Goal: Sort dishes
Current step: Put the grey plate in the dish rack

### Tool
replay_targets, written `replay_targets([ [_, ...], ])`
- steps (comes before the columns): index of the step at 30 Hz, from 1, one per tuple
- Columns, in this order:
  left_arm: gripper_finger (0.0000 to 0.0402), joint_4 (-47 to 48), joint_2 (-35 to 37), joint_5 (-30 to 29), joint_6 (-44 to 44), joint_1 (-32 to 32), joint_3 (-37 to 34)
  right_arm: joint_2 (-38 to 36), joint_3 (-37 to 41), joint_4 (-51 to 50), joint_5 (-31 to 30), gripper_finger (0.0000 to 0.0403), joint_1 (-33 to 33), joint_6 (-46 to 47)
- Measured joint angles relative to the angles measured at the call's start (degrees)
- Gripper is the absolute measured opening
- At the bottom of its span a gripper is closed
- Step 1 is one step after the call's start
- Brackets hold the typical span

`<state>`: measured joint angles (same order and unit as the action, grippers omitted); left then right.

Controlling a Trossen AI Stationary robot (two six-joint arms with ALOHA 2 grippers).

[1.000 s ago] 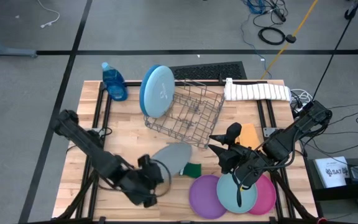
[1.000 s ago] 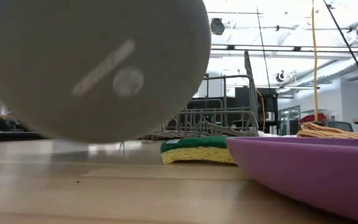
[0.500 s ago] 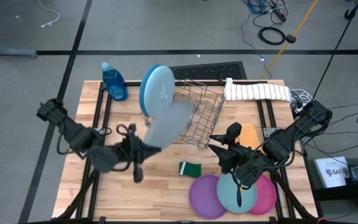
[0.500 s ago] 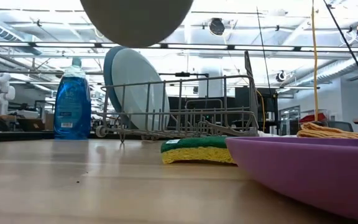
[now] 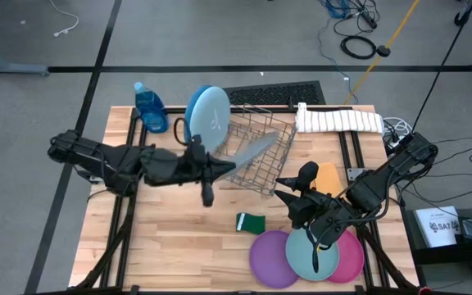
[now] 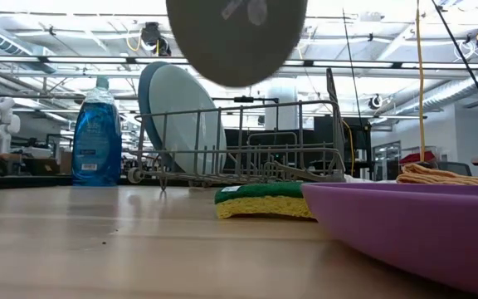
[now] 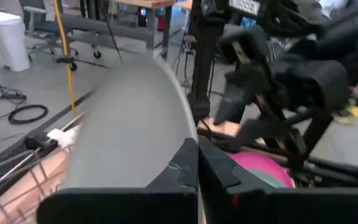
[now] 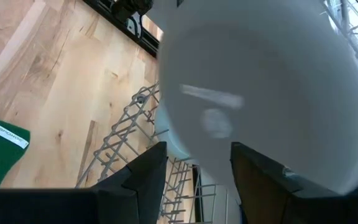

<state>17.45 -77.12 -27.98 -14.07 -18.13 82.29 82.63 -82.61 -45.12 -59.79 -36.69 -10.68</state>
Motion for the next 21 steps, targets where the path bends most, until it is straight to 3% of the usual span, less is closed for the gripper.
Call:
replay_targets([
  [8,0.0001,-13.02,0.11,5.74,0.88,7.15,-8.19,0.00,0.00,0.01,0.15,0.0171,0.00,-0.02],
  [11,0.0001,-13.90,0.11,8.26,-1.13,9.60,-10.54,0.00,0.00,0.00,0.17,0.0171,0.00,-0.02],
  [15,0.0001,-7.43,0.11,14.64,-0.48,12.02,-11.55,0.00,0.00,0.00,0.17,0.0171,0.00,-0.02],
  [21,0.0001,10.90,2.39,16.78,1.21,9.89,-8.75,0.00,-0.02,-0.28,0.16,0.0171,0.00,0.64],
])
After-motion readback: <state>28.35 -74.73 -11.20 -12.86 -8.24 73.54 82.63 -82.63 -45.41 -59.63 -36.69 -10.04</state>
